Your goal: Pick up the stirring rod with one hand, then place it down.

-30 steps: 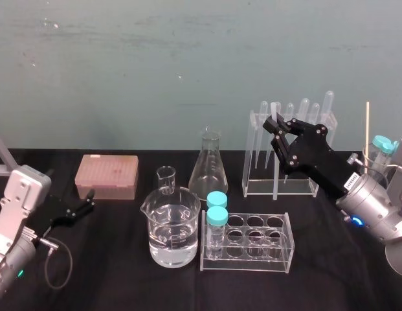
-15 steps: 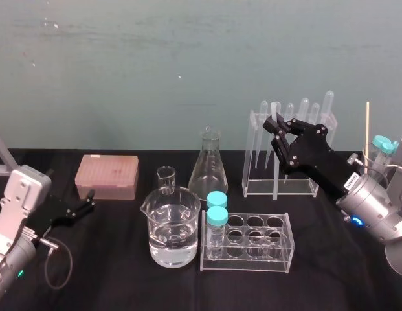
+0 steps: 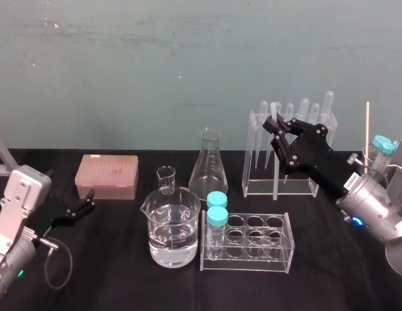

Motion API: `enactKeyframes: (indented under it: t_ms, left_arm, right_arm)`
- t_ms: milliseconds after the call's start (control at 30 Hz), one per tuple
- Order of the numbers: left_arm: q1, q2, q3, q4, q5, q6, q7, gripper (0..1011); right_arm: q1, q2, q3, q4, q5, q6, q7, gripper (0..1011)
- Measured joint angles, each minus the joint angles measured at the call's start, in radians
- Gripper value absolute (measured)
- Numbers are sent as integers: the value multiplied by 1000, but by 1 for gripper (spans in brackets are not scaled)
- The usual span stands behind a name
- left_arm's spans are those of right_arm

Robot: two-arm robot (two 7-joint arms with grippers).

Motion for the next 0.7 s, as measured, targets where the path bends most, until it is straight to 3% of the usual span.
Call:
enactKeyframes:
  t_ms: [700]
  left_arm:
    - [0, 0, 0, 0, 0, 0, 0, 1000]
  right_arm:
    - [0, 0, 0, 0, 0, 0, 0, 68]
